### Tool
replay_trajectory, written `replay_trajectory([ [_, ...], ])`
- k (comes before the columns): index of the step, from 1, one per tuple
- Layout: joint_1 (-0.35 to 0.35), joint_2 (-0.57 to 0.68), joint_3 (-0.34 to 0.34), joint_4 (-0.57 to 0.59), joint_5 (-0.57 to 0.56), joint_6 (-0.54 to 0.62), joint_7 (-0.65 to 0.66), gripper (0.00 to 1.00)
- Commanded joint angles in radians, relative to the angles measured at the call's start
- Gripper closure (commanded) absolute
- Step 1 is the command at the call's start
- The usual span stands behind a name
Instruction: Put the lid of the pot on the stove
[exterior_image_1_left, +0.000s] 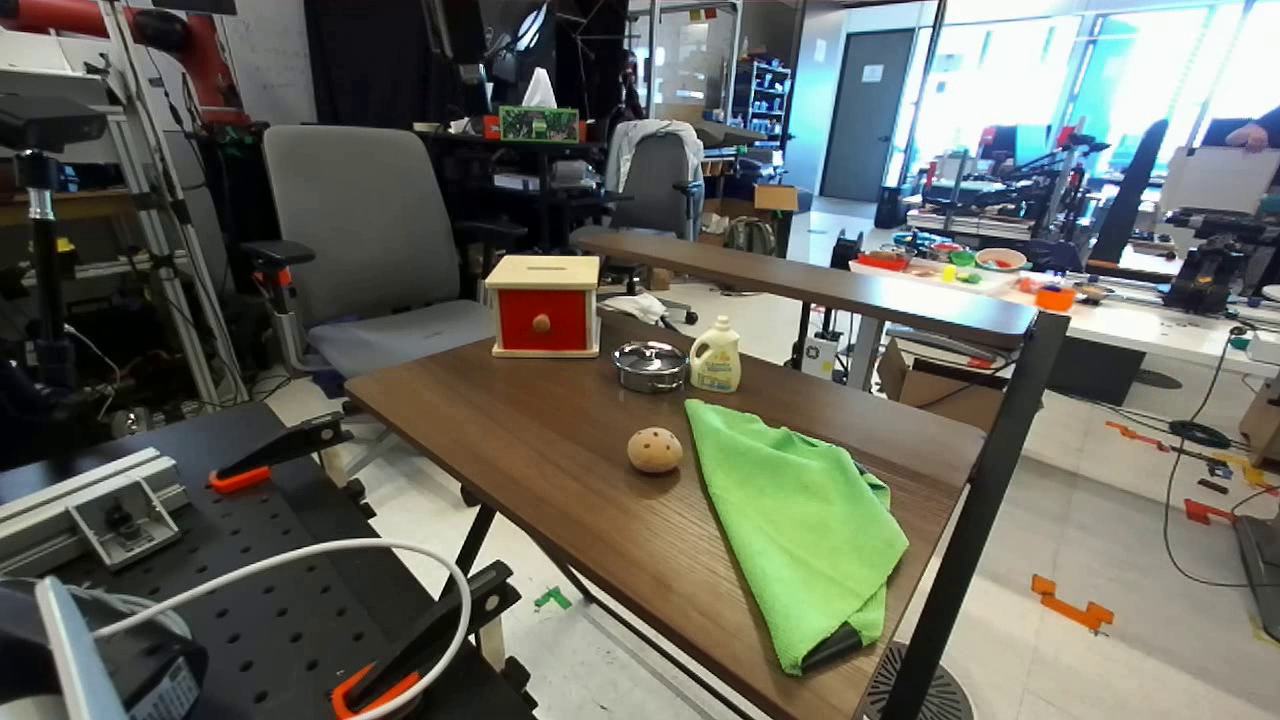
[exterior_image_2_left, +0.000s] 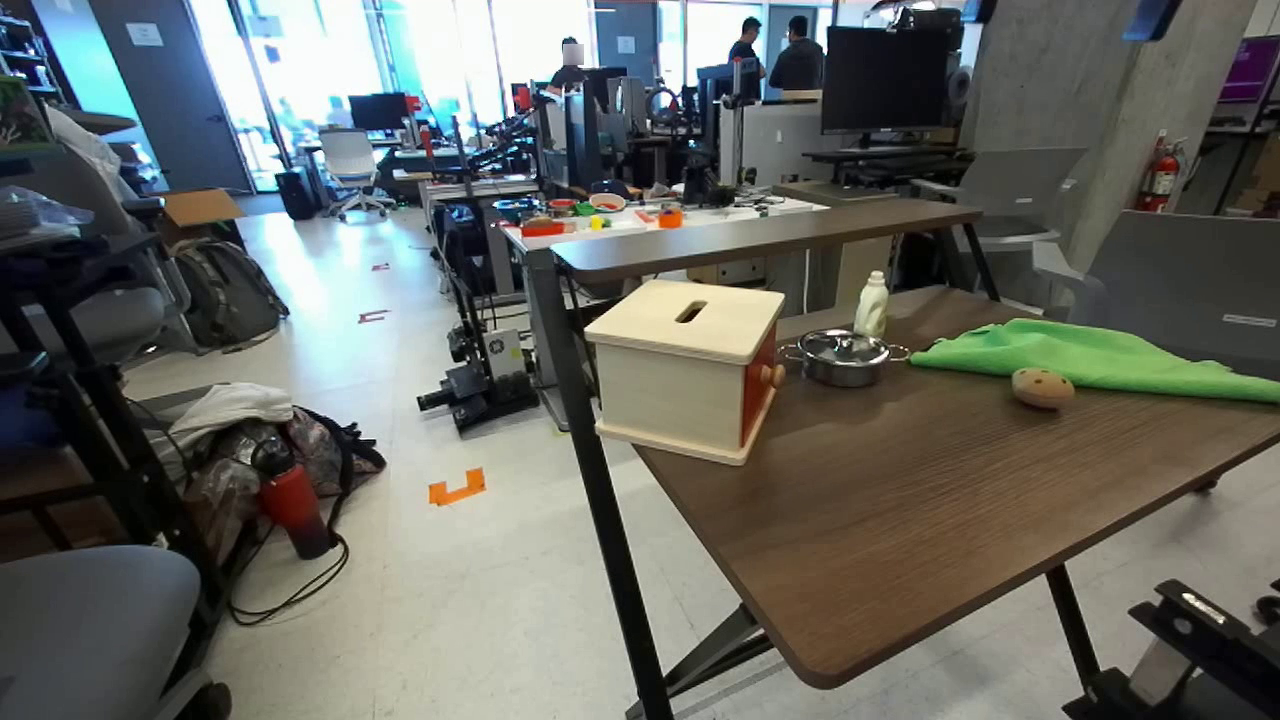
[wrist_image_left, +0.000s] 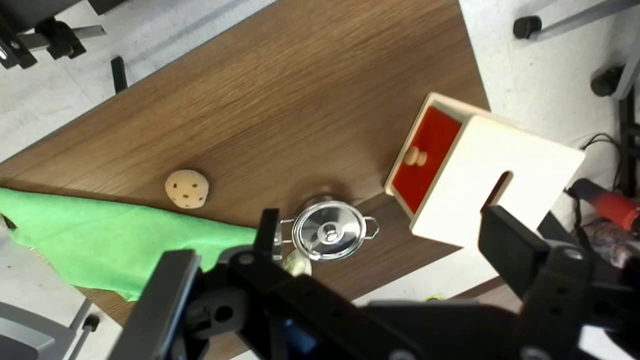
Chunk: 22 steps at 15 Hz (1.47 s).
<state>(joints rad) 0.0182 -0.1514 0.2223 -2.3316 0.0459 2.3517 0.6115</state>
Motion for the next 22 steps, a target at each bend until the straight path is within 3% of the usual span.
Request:
replay_trajectory([
  [1, -0.016, 0.203, -0.041, 0.129, -0.138, 0.065, 0.110, 0.00],
  [4, 0.014, 0.346, -0.108, 0.207, -0.221, 0.095, 0.187, 0.00],
  [13, 0.144, 0.712, -0.266, 0.522, -0.189, 0.061, 0.313, 0.00],
  [22, 0.109, 0.925, -0.228, 0.785, 0.024, 0.052, 0.243, 0.00],
])
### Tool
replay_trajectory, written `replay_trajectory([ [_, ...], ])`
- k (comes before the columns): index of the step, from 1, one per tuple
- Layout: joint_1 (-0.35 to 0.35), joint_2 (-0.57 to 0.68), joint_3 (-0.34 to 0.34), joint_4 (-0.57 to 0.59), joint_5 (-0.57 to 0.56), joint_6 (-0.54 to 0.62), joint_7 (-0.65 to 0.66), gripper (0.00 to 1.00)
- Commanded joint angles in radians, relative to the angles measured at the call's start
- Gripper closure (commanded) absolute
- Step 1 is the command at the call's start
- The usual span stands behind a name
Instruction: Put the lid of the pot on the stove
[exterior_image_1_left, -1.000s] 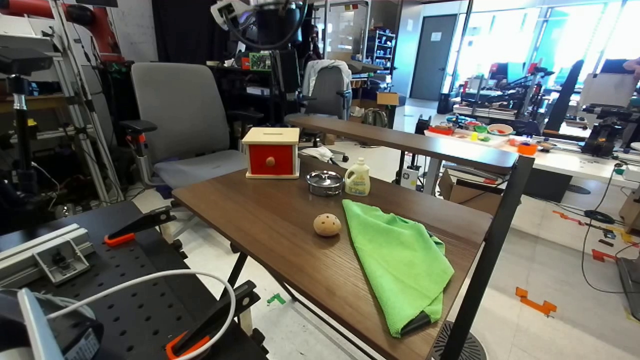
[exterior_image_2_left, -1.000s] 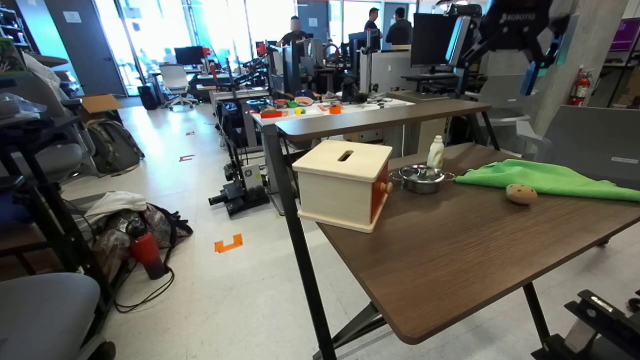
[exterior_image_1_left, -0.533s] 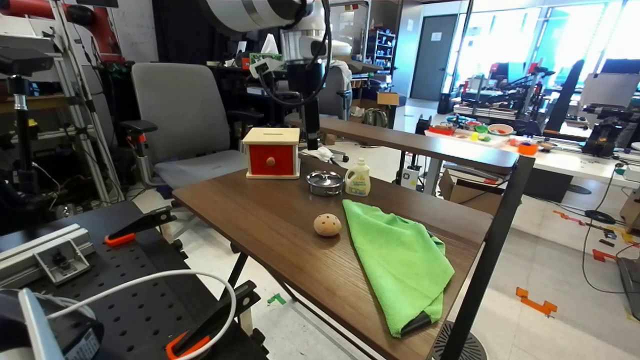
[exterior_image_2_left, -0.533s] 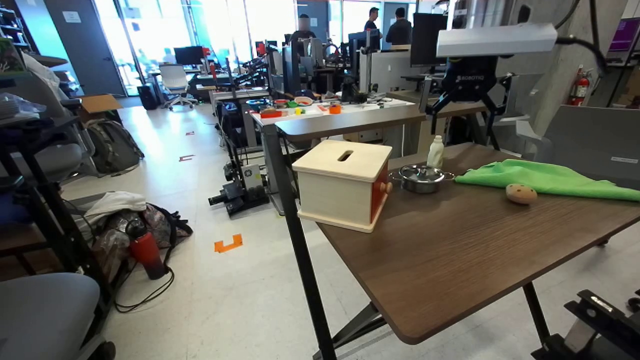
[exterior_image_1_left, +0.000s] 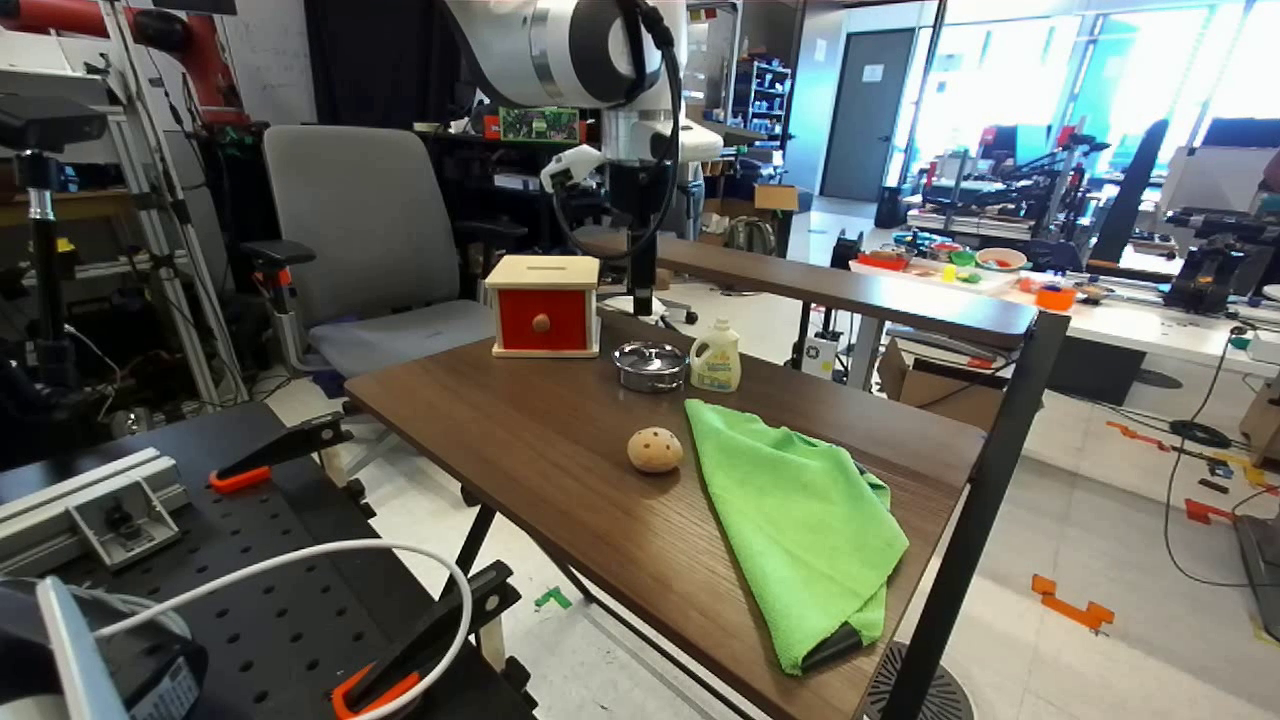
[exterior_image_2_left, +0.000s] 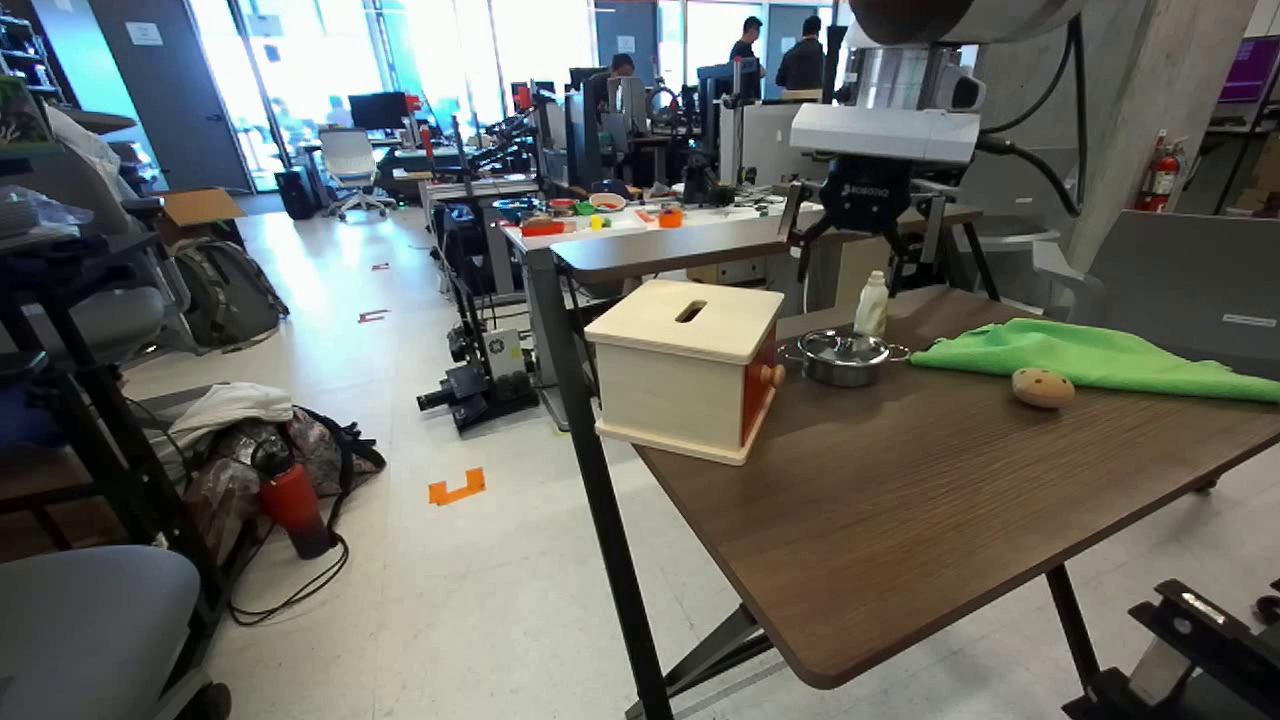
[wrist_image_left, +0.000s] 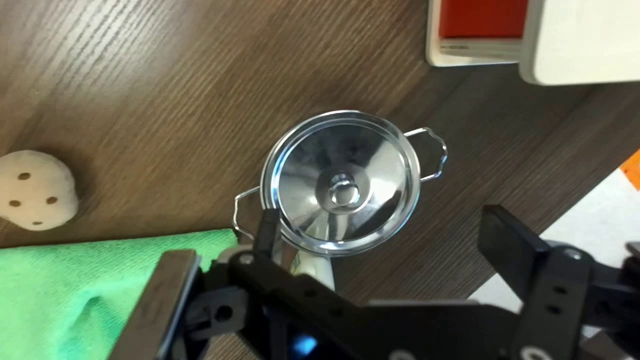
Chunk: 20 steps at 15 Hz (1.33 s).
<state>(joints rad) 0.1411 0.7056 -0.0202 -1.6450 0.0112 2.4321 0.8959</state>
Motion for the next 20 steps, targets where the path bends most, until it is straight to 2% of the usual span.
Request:
replay_trajectory([
  [1, -0.022, 0.083, 0.026, 0.116, 0.084, -0.034, -0.060, 0.00],
  [9, -0.038, 0.157, 0.047, 0.205, 0.171, -0.087, -0.170, 0.00],
  [20, -0.035, 0.198, 0.019, 0.239, 0.152, -0.176, -0.272, 0.00],
])
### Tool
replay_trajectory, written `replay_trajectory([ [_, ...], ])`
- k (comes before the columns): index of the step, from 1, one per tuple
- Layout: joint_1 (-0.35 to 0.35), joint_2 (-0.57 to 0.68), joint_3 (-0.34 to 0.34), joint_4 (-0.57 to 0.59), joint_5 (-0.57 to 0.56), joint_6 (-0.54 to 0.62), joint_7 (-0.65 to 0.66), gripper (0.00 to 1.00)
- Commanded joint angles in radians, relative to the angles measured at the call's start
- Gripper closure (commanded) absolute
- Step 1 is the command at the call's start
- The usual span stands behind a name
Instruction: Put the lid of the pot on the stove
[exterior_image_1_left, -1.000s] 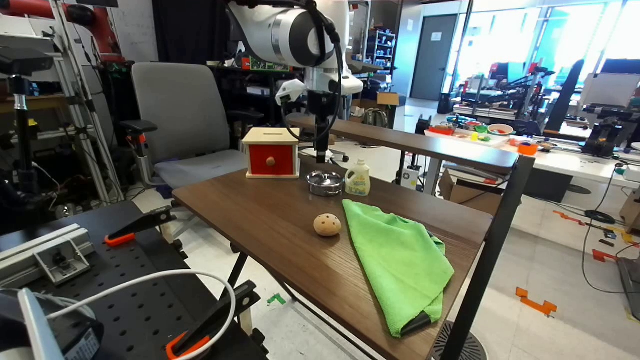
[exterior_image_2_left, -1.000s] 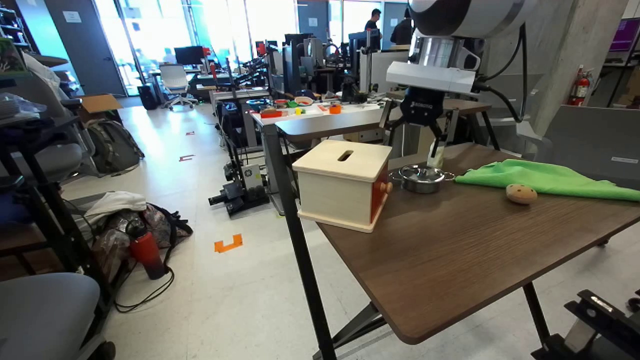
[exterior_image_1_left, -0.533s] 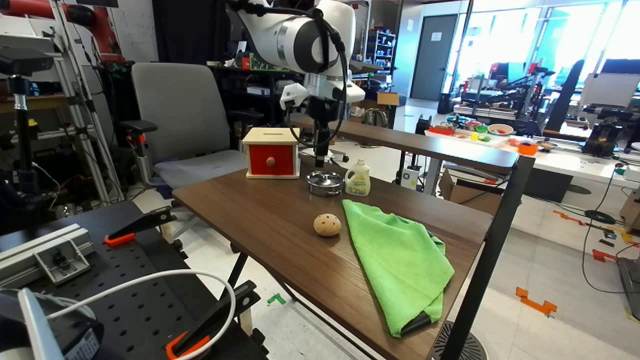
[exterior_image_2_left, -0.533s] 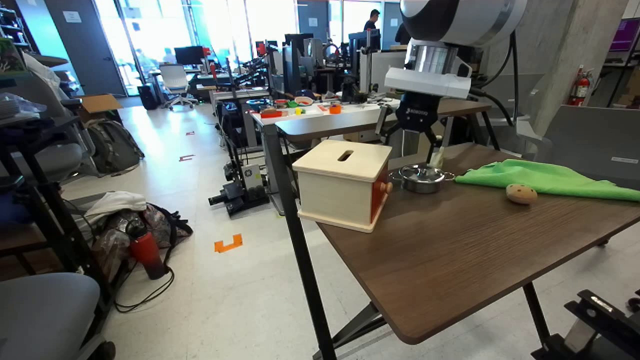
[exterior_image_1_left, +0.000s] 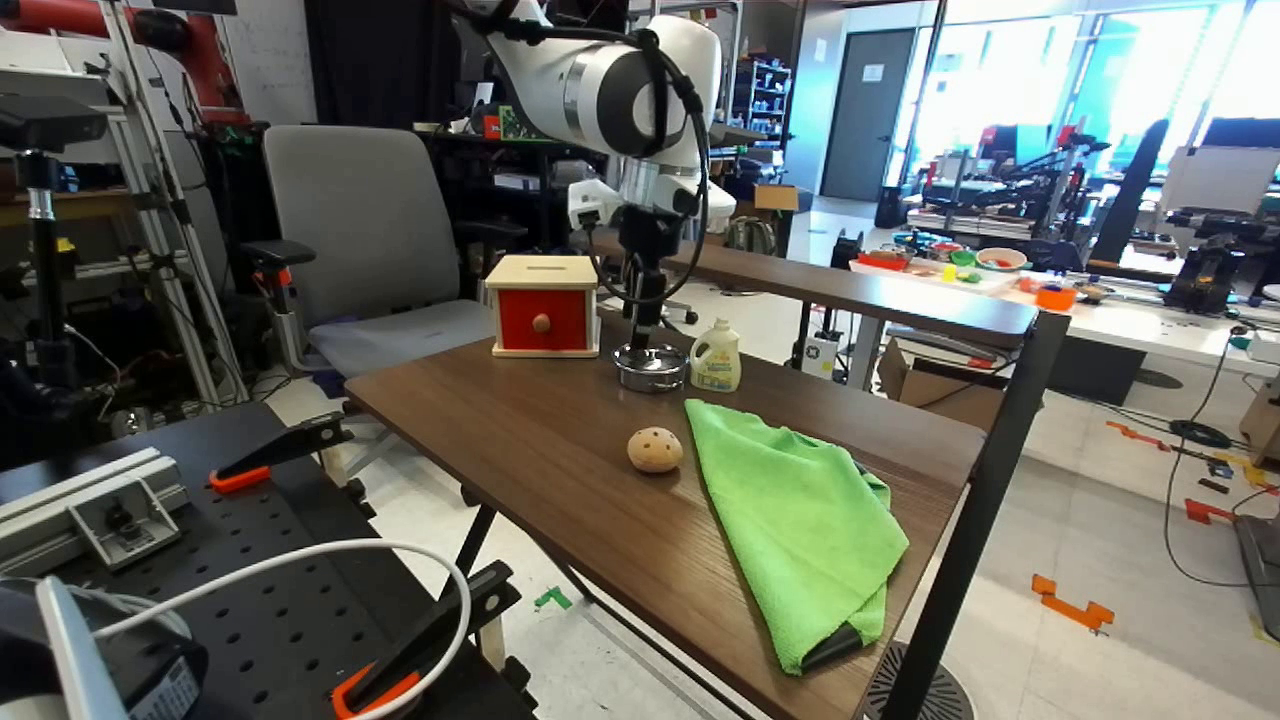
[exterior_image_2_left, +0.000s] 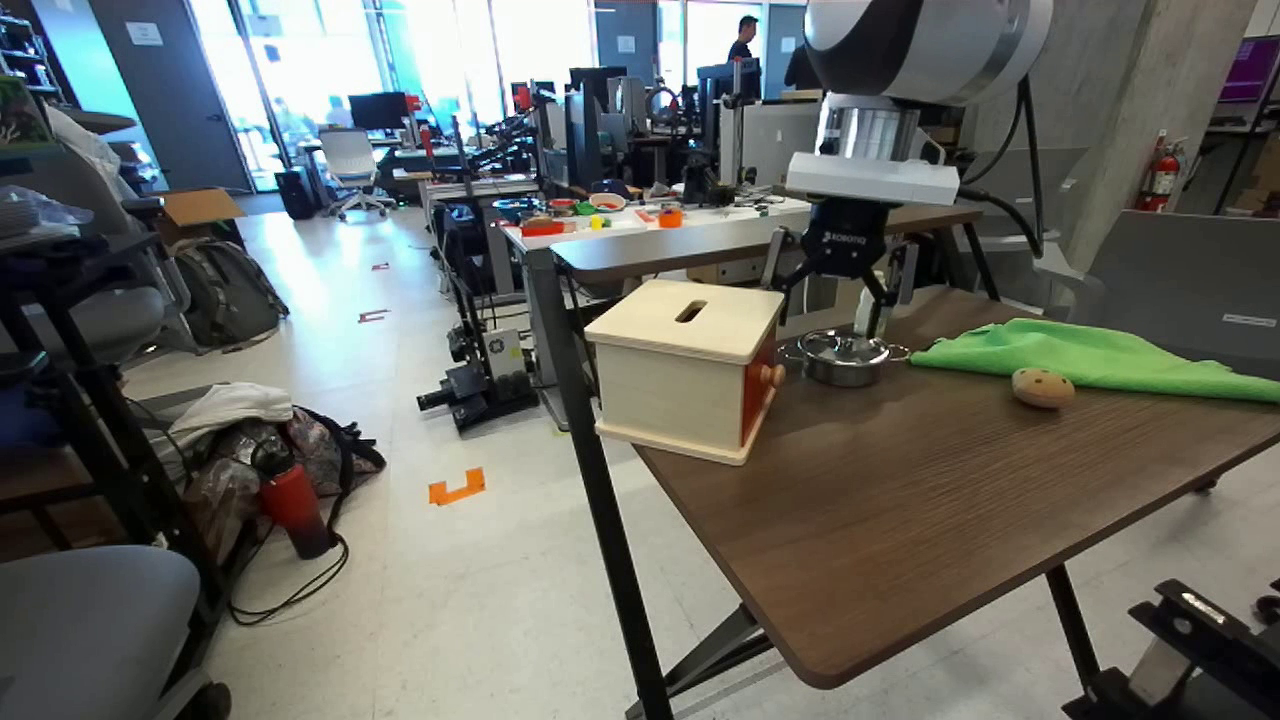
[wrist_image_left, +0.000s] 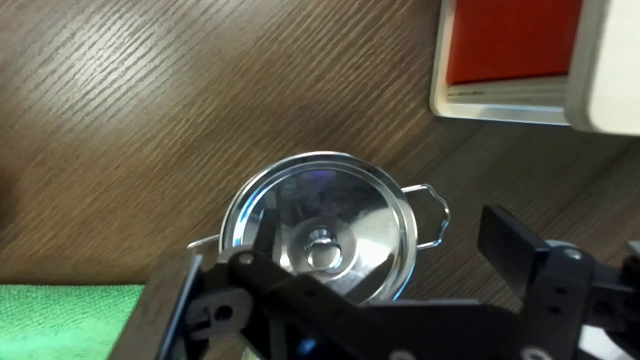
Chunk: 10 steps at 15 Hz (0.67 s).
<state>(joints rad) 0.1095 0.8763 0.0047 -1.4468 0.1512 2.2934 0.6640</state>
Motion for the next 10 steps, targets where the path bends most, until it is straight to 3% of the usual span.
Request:
replay_trajectory([
  [1, -0.003, 0.030, -0.009, 0.042, 0.010, -0.037, -0.047, 0.00],
  [2, -0.002, 0.034, -0.013, 0.043, 0.009, -0.036, -0.051, 0.00],
  [6, 0.000, 0.047, -0.028, 0.063, 0.000, -0.041, -0.069, 0.26],
  [10, 0.003, 0.056, -0.042, 0.091, -0.010, -0.051, -0.090, 0.25],
])
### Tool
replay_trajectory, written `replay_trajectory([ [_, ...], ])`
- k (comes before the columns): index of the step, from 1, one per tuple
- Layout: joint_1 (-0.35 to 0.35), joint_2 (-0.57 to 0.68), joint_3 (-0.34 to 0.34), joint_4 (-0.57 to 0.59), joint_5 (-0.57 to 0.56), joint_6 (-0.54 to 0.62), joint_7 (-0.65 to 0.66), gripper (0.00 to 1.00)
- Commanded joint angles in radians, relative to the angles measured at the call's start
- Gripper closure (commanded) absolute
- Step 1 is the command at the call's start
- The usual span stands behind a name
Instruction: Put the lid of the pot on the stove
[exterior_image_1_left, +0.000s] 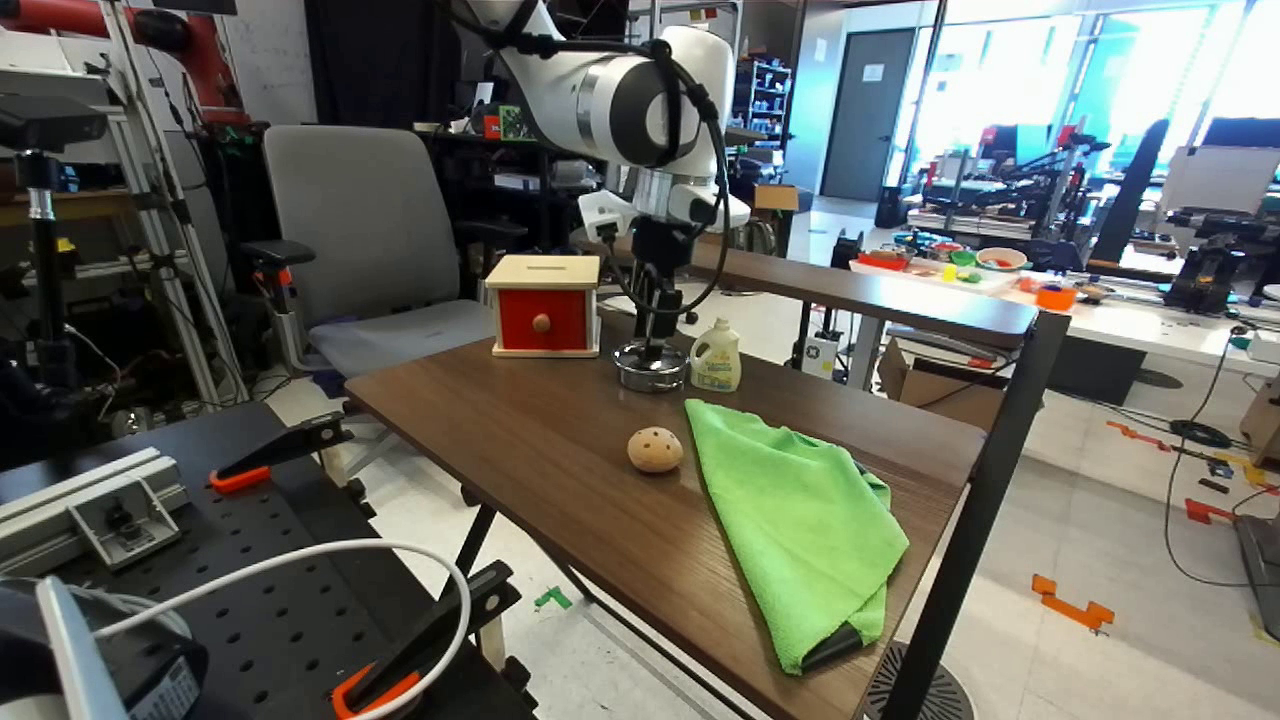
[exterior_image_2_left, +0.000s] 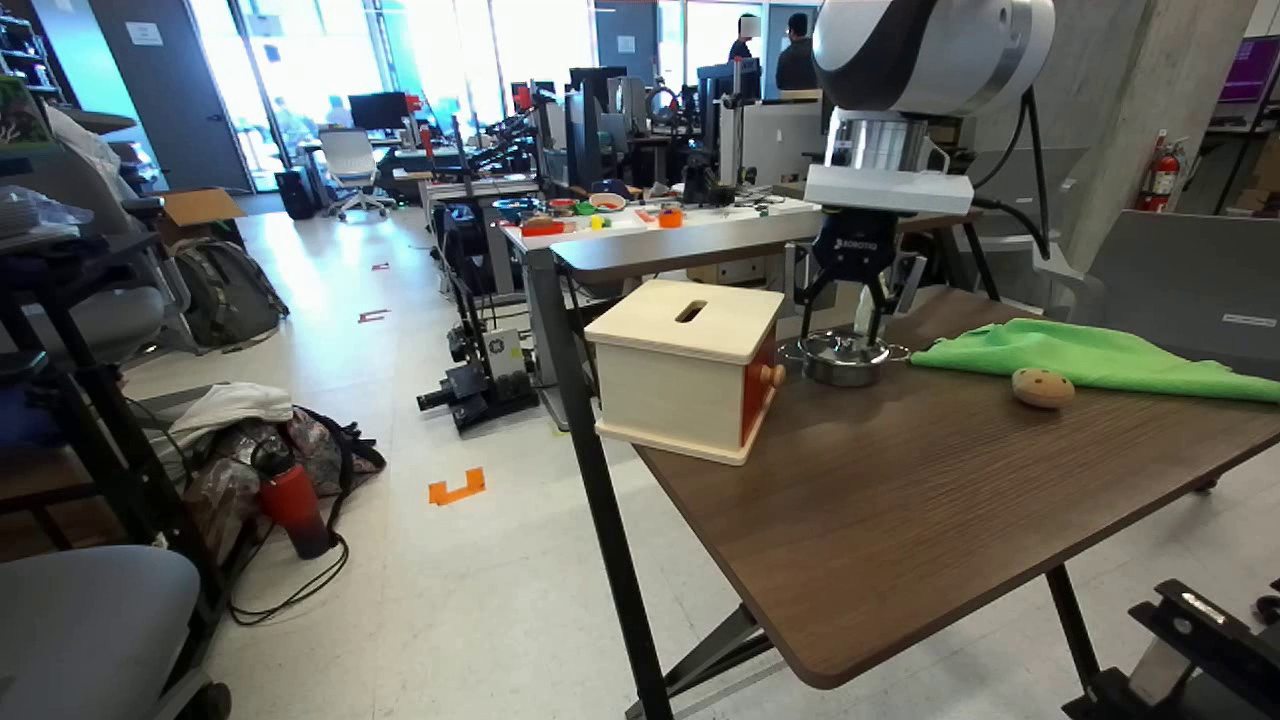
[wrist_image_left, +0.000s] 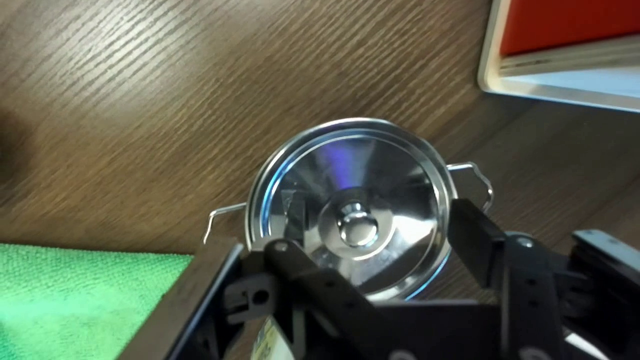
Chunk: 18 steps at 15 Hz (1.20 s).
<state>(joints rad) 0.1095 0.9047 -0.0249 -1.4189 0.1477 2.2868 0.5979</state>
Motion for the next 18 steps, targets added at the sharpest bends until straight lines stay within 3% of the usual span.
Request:
replay_trajectory([
  [1, 0.005, 0.029, -0.016, 0.065, -0.011, -0.048, -0.029, 0.25],
  [2, 0.006, 0.030, -0.018, 0.069, -0.013, -0.056, -0.033, 0.26],
  [7, 0.015, 0.039, -0.027, 0.066, -0.021, -0.063, -0.054, 0.52],
  [8, 0.016, 0.042, -0.029, 0.067, -0.022, -0.063, -0.056, 0.47],
  [10, 0.018, 0.043, -0.031, 0.070, -0.024, -0.063, -0.061, 0.53],
  [11, 0.019, 0.044, -0.033, 0.072, -0.024, -0.063, -0.063, 0.73],
  [14, 0.020, 0.043, -0.035, 0.080, -0.026, -0.063, -0.071, 0.97],
  [15, 0.020, 0.040, -0.034, 0.076, -0.025, -0.062, -0.074, 1.00],
  [16, 0.021, 0.039, -0.034, 0.073, -0.026, -0.061, -0.076, 0.95],
  [18, 0.024, 0.033, -0.035, 0.067, -0.029, -0.060, -0.083, 0.95],
])
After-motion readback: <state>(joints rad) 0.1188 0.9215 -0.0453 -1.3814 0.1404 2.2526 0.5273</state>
